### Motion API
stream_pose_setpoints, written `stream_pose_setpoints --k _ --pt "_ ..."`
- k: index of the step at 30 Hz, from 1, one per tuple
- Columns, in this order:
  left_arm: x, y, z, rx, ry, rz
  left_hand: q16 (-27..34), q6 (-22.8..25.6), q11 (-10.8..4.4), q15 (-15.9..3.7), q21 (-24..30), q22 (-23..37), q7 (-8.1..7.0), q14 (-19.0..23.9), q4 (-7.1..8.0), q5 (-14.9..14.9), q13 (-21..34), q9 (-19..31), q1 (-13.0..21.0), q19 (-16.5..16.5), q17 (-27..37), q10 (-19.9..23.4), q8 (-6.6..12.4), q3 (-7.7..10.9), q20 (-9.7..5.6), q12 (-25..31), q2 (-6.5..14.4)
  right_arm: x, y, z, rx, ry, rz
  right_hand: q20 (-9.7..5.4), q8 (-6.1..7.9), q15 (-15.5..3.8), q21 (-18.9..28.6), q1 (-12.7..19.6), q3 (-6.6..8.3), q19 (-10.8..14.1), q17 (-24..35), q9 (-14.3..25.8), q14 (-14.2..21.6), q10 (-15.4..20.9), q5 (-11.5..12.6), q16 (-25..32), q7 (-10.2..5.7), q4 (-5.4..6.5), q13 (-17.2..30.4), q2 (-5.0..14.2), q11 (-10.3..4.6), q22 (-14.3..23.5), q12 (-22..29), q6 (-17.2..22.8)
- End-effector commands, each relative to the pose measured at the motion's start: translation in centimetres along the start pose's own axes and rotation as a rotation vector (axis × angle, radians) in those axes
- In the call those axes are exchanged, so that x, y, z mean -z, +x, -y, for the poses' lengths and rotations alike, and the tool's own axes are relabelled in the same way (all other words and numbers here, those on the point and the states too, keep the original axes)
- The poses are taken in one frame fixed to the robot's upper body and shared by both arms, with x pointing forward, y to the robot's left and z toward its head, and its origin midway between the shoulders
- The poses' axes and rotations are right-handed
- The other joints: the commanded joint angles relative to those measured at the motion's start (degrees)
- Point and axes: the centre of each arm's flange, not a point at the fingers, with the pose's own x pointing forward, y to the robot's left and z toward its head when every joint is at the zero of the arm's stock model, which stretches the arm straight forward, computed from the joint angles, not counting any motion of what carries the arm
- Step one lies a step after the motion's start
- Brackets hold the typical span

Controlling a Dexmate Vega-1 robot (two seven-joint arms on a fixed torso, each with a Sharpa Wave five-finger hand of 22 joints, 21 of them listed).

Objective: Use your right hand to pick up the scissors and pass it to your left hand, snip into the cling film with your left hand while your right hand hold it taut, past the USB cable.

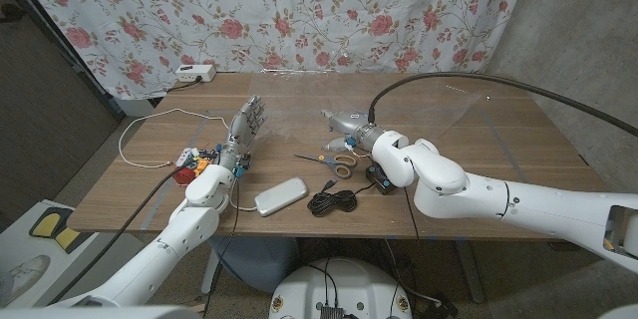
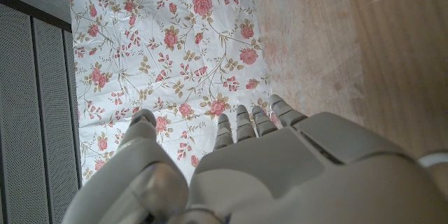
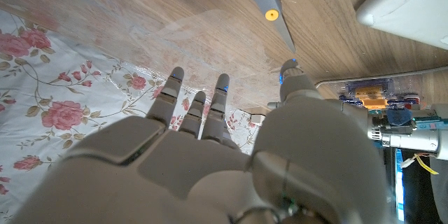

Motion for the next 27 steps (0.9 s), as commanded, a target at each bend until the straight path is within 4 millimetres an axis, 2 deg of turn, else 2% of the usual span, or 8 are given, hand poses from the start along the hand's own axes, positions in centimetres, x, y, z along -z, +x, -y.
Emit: stream_pose_setpoints --k 1,20,27 --pt "0.5 -0.2 0.1 0.007 0.002 -0.016 0.37 0.03 -0.06 -0.09 -0.4 0.27 -0.15 0.07 -0.1 0.23 0.14 0.11 -0.18 0.41 0.12 0.3 0.12 -0.3 -0.06 0.04 0.15 -0.4 0.5 -0.7 -0.006 -0.009 -0.008 -0.43 0.27 -0.34 0.31 0.08 0.0 0.2 0.26 -0.07 0.3 0.31 -0.01 0.14 0.79 0.78 0.3 -0.28 0.2 0.2 0.08 0.08" --pt "0.6 -0.6 0.2 0.0 -0.011 -0.015 0.34 -0.13 0.01 -0.07 -0.77 0.27 -0.3 0.01 -0.13 0.23 0.14 0.11 -0.15 0.47 0.11 0.26 0.05 -0.28 -0.11 0.0 0.24 -0.8 1.2 -1.6 -0.03 -0.051 -0.03 -0.13 0.43 -0.47 0.22 -1.05 -0.54 -0.12 0.44 -0.08 0.3 0.97 -0.16 0.21 0.36 1.69 0.55 -0.49 0.15 0.23 0.38 0.33" --pt "0.7 -0.5 0.2 0.003 -0.01 -0.018 0.34 -0.1 0.03 -0.08 -0.9 0.28 -0.23 0.01 -0.14 0.23 0.14 0.11 -0.16 0.45 0.1 0.26 0.06 -0.29 -0.1 0.0 0.25 -0.8 1.5 -1.9 -0.039 -0.056 -0.037 -0.05 0.43 -0.63 0.22 -0.38 -0.19 -0.2 0.43 -0.08 0.46 1.47 0.07 0.25 0.16 1.47 0.71 -0.16 0.23 0.23 0.64 0.24"
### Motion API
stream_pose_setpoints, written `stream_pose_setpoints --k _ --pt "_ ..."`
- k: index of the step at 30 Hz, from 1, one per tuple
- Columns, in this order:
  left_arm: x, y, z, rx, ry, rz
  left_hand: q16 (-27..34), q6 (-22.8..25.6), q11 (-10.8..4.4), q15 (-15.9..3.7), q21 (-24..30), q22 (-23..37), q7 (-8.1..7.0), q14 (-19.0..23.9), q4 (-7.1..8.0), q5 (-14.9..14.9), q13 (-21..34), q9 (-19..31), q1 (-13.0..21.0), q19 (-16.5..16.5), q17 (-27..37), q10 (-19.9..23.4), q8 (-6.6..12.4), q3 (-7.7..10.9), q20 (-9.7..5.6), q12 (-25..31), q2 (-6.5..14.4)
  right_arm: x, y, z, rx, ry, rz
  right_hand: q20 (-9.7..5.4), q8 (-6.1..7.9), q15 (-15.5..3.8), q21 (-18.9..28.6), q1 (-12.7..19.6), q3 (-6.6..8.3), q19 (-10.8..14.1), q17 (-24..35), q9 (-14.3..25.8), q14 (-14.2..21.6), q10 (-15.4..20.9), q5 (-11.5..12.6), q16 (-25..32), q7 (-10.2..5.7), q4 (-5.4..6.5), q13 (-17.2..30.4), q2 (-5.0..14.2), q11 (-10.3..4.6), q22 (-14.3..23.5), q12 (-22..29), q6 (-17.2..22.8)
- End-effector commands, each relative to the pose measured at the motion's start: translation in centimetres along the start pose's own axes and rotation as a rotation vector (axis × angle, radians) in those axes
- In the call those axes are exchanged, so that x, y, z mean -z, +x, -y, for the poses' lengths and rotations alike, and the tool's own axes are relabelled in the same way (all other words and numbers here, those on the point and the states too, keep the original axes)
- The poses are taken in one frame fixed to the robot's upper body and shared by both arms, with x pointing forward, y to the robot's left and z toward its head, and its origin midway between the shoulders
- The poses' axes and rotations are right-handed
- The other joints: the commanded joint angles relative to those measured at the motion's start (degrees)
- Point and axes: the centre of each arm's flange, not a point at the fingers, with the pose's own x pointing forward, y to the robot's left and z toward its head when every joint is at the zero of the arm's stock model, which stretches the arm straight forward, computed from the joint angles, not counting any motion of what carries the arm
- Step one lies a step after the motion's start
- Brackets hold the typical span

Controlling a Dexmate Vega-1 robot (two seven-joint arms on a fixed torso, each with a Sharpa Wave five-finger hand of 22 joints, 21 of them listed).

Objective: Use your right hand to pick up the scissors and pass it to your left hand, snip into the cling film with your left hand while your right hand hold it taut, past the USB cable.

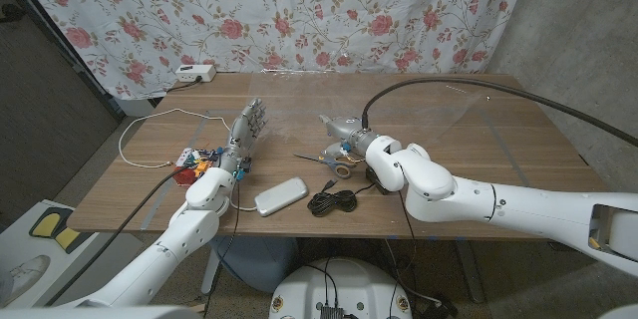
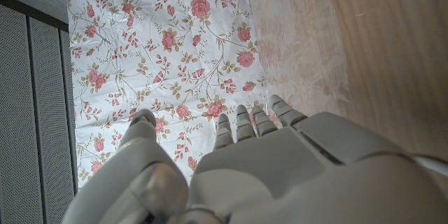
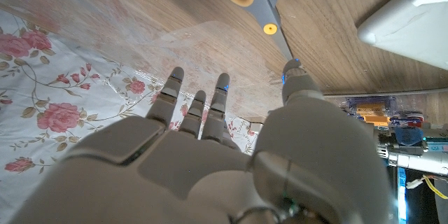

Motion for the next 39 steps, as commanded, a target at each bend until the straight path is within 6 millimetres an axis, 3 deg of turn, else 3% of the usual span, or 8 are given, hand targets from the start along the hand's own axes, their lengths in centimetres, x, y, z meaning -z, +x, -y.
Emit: stream_pose_setpoints --k 1,20,23,39 --pt "0.2 0.0 0.0 0.001 -0.003 -0.004 0.34 -0.09 0.03 -0.08 -0.29 0.28 -0.25 0.01 -0.14 0.23 0.15 0.11 -0.16 0.17 0.11 0.27 0.07 -0.29 0.2 0.0 0.25 -0.1 0.5 -0.5 -0.017 -0.016 -0.017 -0.06 0.44 -0.3 0.23 0.38 0.43 -0.21 0.27 -0.08 0.45 1.28 0.11 0.35 0.12 -0.11 0.21 0.46 0.2 0.08 0.71 0.24" --pt "0.4 0.4 0.3 0.006 -0.008 -0.008 0.34 0.17 -0.18 -0.29 -0.6 0.28 -0.34 0.03 -0.16 0.23 0.15 0.11 -0.14 0.41 0.1 0.55 0.16 -0.27 0.17 0.09 0.34 0.0 1.1 -0.9 -0.057 -0.06 -0.047 0.43 0.46 -0.8 0.22 0.68 0.27 -0.44 0.27 -0.1 1.62 3.21 -0.02 0.71 0.14 -0.16 0.53 -0.24 0.07 0.07 1.56 0.12" --pt "0.5 0.4 0.4 0.004 -0.01 -0.008 0.36 0.27 -0.18 -0.27 -0.67 0.29 -0.28 0.08 -0.17 0.23 0.16 0.11 -0.13 0.47 0.1 0.6 0.19 -0.27 0.2 0.1 0.36 -0.1 1.2 -1.0 -0.058 -0.058 -0.046 -0.28 0.46 -1.2 0.59 0.48 0.14 0.45 0.36 -0.1 2.12 3.36 -0.07 0.92 0.13 0.02 0.64 -0.36 -0.03 0.11 1.65 0.11" --pt "0.6 0.4 0.5 0.001 -0.011 -0.009 0.33 0.43 -0.28 -0.35 -1.06 0.3 -0.33 0.03 -0.21 0.21 0.17 0.11 -0.12 0.57 0.1 0.17 0.2 -0.28 0.17 -0.07 0.39 -0.3 1.8 -1.4 -0.046 -0.073 -0.064 0.23 0.8 -1.77 0.64 -1.8 -0.74 0.77 0.89 -0.11 4.76 6.69 -0.14 2.06 0.18 1.28 1.09 -0.4 0.05 0.17 3.18 1.09"
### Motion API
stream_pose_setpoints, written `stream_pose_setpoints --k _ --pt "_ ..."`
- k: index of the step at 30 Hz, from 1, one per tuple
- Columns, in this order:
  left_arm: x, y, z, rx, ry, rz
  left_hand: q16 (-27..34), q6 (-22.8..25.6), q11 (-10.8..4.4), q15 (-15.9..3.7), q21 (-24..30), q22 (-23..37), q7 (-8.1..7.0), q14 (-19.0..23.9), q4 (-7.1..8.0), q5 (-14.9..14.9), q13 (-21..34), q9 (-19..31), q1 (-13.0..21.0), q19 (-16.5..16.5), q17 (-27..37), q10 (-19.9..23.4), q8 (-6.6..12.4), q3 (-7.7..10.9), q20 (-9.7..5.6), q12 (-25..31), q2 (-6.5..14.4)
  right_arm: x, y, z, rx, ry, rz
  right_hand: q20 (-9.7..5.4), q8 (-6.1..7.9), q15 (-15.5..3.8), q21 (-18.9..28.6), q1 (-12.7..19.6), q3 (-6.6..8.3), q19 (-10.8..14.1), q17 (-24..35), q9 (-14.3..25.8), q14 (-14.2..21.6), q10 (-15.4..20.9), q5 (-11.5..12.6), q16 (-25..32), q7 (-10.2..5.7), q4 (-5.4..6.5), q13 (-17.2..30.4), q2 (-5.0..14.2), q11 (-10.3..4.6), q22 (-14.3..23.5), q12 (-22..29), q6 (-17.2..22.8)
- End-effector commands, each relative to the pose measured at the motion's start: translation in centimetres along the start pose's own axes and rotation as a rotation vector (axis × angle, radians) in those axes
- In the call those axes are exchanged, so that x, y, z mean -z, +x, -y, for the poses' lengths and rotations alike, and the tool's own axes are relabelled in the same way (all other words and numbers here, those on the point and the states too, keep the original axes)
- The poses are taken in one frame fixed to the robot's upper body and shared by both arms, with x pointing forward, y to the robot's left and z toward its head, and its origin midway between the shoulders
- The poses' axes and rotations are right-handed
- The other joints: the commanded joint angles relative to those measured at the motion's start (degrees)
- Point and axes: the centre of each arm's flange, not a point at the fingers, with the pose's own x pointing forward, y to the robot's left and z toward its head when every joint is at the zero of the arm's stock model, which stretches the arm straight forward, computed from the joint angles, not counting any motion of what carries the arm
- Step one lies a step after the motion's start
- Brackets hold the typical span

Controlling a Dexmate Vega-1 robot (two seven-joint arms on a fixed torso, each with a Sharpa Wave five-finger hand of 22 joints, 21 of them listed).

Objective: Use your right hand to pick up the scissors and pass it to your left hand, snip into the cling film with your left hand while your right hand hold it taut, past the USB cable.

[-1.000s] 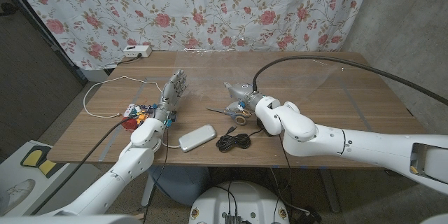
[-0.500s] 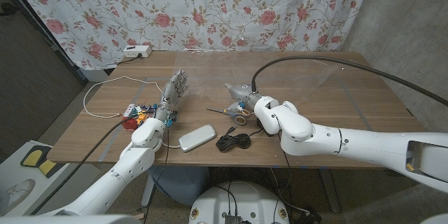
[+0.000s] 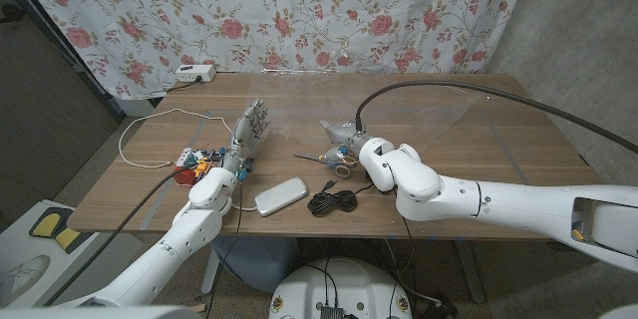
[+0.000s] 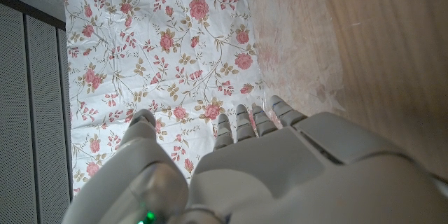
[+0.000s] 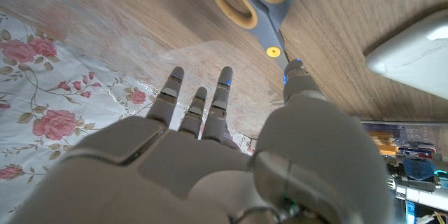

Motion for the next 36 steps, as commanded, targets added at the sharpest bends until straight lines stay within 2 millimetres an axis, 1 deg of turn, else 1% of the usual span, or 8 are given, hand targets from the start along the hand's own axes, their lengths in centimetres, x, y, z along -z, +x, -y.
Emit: stream_pose_setpoints --k 1,11,12,19,24,29,32,36 --pt "0.1 0.1 0.1 -0.001 0.0 0.001 0.33 0.43 0.35 -0.37 -0.25 0.3 -0.32 0.03 0.03 0.21 0.17 0.11 -0.11 0.57 0.11 0.04 0.2 -0.03 0.17 -0.09 0.4 -0.2 0.4 -0.3 0.011 -0.016 -0.019 0.49 0.43 0.09 0.5 -0.88 -0.07 0.82 0.39 0.18 2.11 2.55 -0.1 1.01 0.43 0.57 0.35 0.09 0.07 0.18 1.18 1.1" --pt "0.0 0.2 0.3 0.002 0.002 0.001 0.34 0.45 -0.05 -0.41 -0.43 0.3 -0.34 0.09 0.01 0.21 0.18 0.11 -0.08 0.71 0.1 0.14 0.18 -0.01 0.12 -0.05 0.45 -0.4 1.0 -0.8 -0.014 -0.019 -0.012 0.8 0.43 -0.33 0.39 -0.88 -0.1 0.74 0.47 0.17 2.5 3.35 0.0 1.13 0.52 0.45 0.48 0.14 -0.63 0.16 1.52 1.25" --pt "0.0 0.2 0.3 0.002 0.002 0.002 0.34 0.45 0.22 -0.41 -0.48 0.3 -0.36 0.07 0.0 0.21 0.18 0.11 -0.07 0.73 0.1 0.06 0.17 -0.01 0.11 -0.08 0.47 -0.4 1.0 -0.8 -0.013 -0.024 -0.014 0.82 0.43 -0.33 0.37 -0.85 -0.09 0.71 0.48 0.16 2.47 3.33 0.01 1.12 0.56 0.43 0.49 0.14 -0.65 0.16 1.52 1.25" --pt "-0.1 0.3 0.4 0.004 0.001 0.003 0.36 0.61 0.17 -0.39 -0.59 0.31 -0.3 0.14 -0.02 0.21 0.19 0.11 -0.04 0.79 0.1 0.09 0.22 0.01 0.09 -0.07 0.5 -0.4 1.2 -1.1 -0.021 -0.02 -0.009 0.87 0.34 -0.29 0.24 -0.42 0.09 0.46 0.49 0.16 1.91 2.39 0.09 0.85 0.68 0.15 0.56 0.3 -0.3 0.15 1.15 1.11" --pt "-0.1 0.2 0.4 0.004 0.001 0.003 0.35 0.57 0.36 -0.38 -0.66 0.31 -0.4 0.12 -0.02 0.2 0.19 0.11 -0.03 0.84 0.1 0.14 0.18 0.01 0.08 -0.04 0.52 -0.5 1.3 -1.2 -0.023 -0.02 -0.005 0.85 -0.37 -0.22 0.26 0.23 0.37 0.56 0.5 0.15 1.73 1.47 0.15 0.75 0.78 -0.19 0.62 0.53 -0.03 0.15 0.75 -0.73" --pt "-0.1 0.2 0.4 0.005 0.0 0.002 0.34 0.57 0.1 -0.38 -0.72 0.31 -0.31 0.12 -0.03 0.2 0.19 0.11 -0.02 0.89 0.1 0.12 0.18 0.01 0.06 -0.05 0.53 -0.8 1.5 -1.4 -0.032 -0.025 -0.004 0.8 -0.47 -0.21 0.27 0.4 0.44 0.62 0.51 0.15 1.59 1.37 0.16 0.69 0.8 -0.27 0.64 0.58 -0.01 0.14 0.69 -1.08" --pt "-0.1 0.3 0.3 0.007 0.003 0.0 0.34 0.56 0.1 -0.38 -0.77 0.31 -0.31 0.13 -0.04 0.2 0.19 0.11 -0.02 0.89 0.1 0.12 0.17 0.01 0.08 -0.05 0.53 -1.1 1.6 -1.6 -0.038 -0.028 -0.003 0.69 -0.77 -0.35 0.28 0.64 0.52 0.67 0.52 0.16 1.58 1.49 0.15 0.67 0.54 -0.37 0.68 0.65 -0.39 0.14 0.73 -2.06" --pt "-0.1 0.4 0.4 0.007 0.0 0.001 0.34 0.58 0.14 -0.41 -0.83 0.32 -0.27 0.13 -0.04 0.2 0.2 0.11 -0.01 0.92 0.1 0.15 0.17 0.01 0.07 -0.04 0.54 -1.1 1.9 -1.7 -0.041 -0.027 -0.005 0.68 -0.92 -0.43 0.27 0.94 0.63 0.71 0.52 0.16 1.57 1.49 0.17 0.65 0.79 -0.51 0.7 0.72 -0.48 0.13 0.71 -2.68"
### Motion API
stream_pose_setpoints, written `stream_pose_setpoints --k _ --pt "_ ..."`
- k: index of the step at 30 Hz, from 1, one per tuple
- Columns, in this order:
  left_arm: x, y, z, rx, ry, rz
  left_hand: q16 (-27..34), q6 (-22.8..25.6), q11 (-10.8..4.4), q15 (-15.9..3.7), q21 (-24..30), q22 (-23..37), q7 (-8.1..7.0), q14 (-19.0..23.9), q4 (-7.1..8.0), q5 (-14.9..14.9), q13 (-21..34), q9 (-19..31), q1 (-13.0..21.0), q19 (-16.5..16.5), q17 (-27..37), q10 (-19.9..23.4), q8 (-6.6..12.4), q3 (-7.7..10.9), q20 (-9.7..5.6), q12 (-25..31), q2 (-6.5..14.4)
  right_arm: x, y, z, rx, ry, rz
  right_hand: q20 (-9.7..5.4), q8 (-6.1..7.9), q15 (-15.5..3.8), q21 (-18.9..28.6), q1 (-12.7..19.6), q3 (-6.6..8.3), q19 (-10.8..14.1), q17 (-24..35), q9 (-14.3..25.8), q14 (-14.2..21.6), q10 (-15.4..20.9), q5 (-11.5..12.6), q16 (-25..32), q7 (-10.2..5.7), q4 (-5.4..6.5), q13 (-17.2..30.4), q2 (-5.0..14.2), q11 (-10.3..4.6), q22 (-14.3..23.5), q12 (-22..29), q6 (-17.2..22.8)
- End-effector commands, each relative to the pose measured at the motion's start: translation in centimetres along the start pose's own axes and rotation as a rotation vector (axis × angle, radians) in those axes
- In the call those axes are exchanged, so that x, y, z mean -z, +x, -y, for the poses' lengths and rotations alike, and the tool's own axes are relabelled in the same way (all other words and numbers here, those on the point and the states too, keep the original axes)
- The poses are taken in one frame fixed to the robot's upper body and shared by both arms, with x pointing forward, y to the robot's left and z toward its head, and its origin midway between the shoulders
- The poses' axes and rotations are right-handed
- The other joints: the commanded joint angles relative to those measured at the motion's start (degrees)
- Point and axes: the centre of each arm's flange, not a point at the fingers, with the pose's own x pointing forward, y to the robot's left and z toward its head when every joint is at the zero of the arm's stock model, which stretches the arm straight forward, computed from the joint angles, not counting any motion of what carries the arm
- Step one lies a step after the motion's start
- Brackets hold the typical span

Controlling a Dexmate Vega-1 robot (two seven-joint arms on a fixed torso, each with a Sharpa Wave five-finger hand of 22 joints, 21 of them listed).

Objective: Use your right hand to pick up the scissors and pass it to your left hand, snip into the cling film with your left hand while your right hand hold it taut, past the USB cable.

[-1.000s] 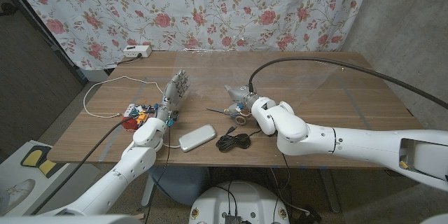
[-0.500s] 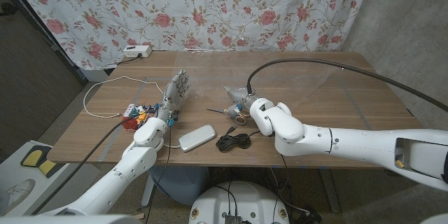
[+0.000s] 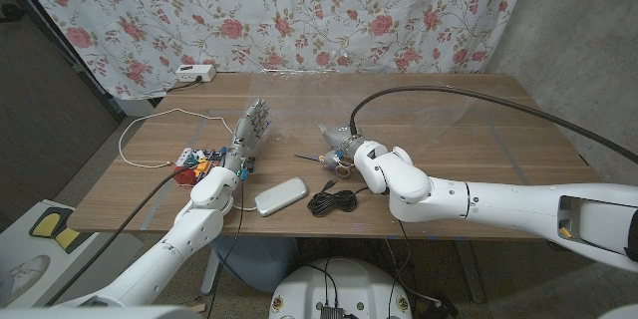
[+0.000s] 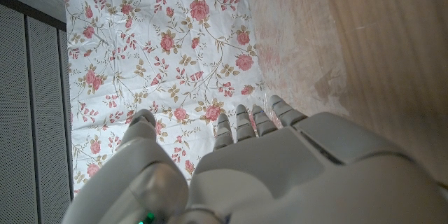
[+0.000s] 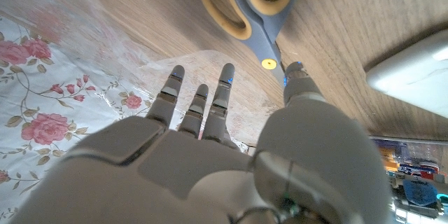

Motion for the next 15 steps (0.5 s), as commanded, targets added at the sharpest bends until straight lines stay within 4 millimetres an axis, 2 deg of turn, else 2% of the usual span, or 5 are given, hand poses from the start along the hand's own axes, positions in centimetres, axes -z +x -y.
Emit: stream_pose_setpoints --k 1,5,9,15 --pt "0.0 0.2 0.07 0.005 -0.003 -0.002 0.34 0.29 0.19 -0.41 -0.18 0.32 0.01 0.14 -0.05 0.2 0.2 0.11 -0.01 0.51 0.1 0.16 0.18 0.01 -0.13 -0.03 0.54 -0.49 0.62 -0.46 -0.018 -0.007 0.001 -0.06 -0.45 -0.33 0.05 0.69 0.38 0.4 0.27 0.15 -0.14 0.01 0.17 -0.22 0.27 -0.27 0.12 -0.01 -0.33 0.13 -0.04 -0.92" --pt "0.18 0.29 0.1 0.007 -0.003 -0.006 0.35 0.42 0.35 -0.45 -0.27 0.32 0.06 0.17 -0.06 0.19 0.2 0.11 0.0 0.61 0.1 0.25 0.21 0.0 -0.46 0.0 0.54 -0.71 0.79 -0.7 -0.01 -0.04 0.0 -0.09 -0.39 -0.4 0.06 0.84 0.43 0.44 0.27 0.15 -0.09 0.15 0.16 -0.21 0.24 -0.32 0.15 0.02 -0.4 0.13 0.01 -0.94" --pt "0.14 0.29 0.07 0.008 -0.001 -0.005 0.37 0.47 0.17 -0.81 -0.32 0.3 0.22 0.29 -0.11 0.17 0.21 0.11 0.06 1.21 0.09 0.48 0.19 0.0 -2.58 0.08 0.54 -0.64 1.01 -0.92 -0.015 -0.041 -0.006 -0.17 -0.15 -0.6 0.08 0.92 0.44 0.55 0.29 0.16 0.25 0.72 0.13 -0.1 0.28 -0.31 0.19 0.04 -0.6 0.13 0.25 -0.58" --pt "-0.17 0.32 0.02 0.003 -0.01 0.004 0.34 0.35 0.5 -0.7 -0.47 0.29 0.38 0.24 -0.13 0.17 0.22 0.12 0.08 1.17 0.09 0.33 0.13 0.0 -2.37 0.02 0.55 -0.43 1.34 -0.94 -0.016 -0.044 -0.013 -0.23 0.03 -0.75 0.09 0.97 0.42 0.64 0.31 0.16 0.45 1.18 0.1 -0.05 0.34 -0.28 0.24 0.04 -0.47 0.12 0.45 -0.33"
